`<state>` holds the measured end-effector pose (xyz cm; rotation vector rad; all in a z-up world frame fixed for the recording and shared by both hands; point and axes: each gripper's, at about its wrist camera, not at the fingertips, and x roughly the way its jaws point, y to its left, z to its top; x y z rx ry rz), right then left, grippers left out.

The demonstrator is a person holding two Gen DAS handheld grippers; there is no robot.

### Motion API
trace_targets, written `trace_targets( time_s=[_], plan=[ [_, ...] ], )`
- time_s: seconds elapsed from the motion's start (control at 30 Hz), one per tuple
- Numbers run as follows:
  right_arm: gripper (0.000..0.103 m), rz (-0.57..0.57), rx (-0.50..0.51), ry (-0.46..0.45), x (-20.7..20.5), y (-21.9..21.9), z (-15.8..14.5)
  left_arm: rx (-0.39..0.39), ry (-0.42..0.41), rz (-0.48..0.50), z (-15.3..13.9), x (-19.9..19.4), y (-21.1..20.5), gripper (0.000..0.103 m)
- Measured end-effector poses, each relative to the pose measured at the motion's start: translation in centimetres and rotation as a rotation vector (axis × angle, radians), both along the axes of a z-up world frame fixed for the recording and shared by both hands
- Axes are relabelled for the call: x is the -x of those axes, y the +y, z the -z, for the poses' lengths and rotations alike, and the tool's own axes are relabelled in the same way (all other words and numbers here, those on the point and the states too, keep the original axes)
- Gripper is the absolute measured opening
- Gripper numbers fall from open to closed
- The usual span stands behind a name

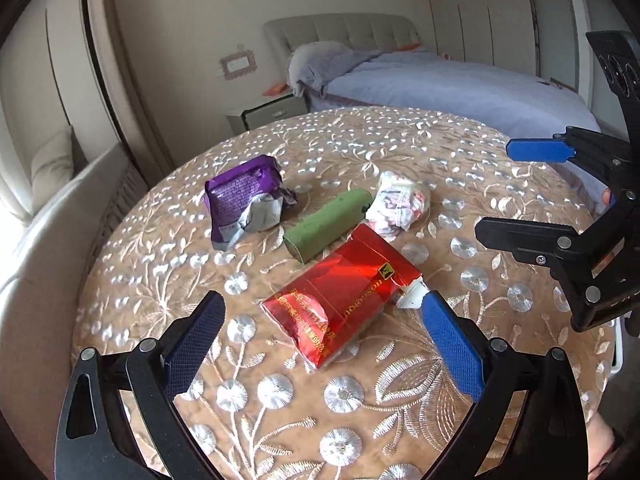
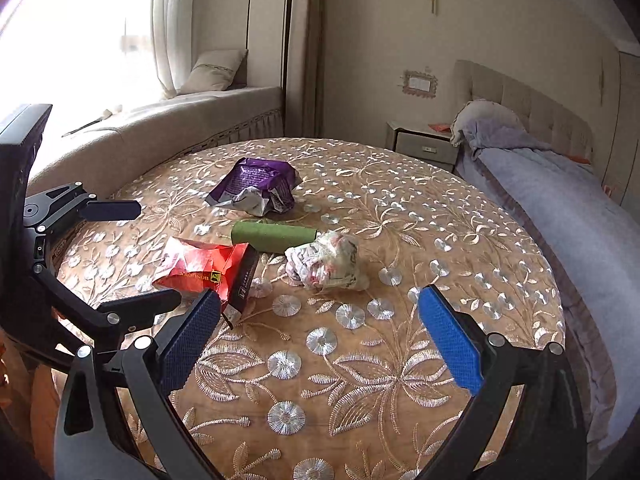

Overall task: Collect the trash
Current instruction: 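Grasp the red cigarette box with the left tool while the right tool grasps the white plastic bag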

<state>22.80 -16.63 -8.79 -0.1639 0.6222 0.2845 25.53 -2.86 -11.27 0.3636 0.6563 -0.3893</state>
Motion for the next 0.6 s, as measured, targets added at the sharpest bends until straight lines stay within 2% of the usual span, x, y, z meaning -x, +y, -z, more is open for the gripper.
trace_targets(
  time_s=[0.13,0.2,0.3,0.37,0.4,0.43,0.5,0.53,0.6],
  plan=[
    [0.098,-0.017,-0.006,0.102,-3.9,0.1,1.4,-0.014,0.067,0.044,1.6,-2.1,0.3,0.097],
    [0.098,0.006,0.005,0.165,-6.2,0.2,2.1,0.012,0.106,0.080,1.7,-3.1,0.6,0.097],
    [0.098,0.004,-0.046,0.239,-8.7,0.0,3.1,0.021,0.159,0.129,2.1,-4.4,0.2,0.096],
    [0.098,0.006,-0.080,0.274,-9.8,-0.2,3.6,0.010,0.192,0.145,2.7,-5.0,-0.2,0.087],
    [0.096,0.009,-0.091,0.287,-10.1,-0.3,3.8,0.003,0.213,0.150,3.0,-5.2,-0.5,0.074],
    [0.092,0.000,-0.103,0.300,-10.3,-0.3,4.0,-0.004,0.219,0.150,3.1,-5.2,-0.6,0.069],
    [0.063,-0.006,-0.090,0.280,-10.2,-0.1,3.7,-0.006,0.211,0.149,3.0,-4.7,-0.8,0.068],
    [0.058,-0.011,-0.075,0.274,-9.8,0.1,3.6,-0.005,0.210,0.146,3.0,-4.6,-0.9,0.068],
    [0.057,-0.012,-0.051,0.260,-9.5,0.3,3.6,-0.005,0.206,0.128,2.9,-4.2,-0.9,0.067]
  ],
)
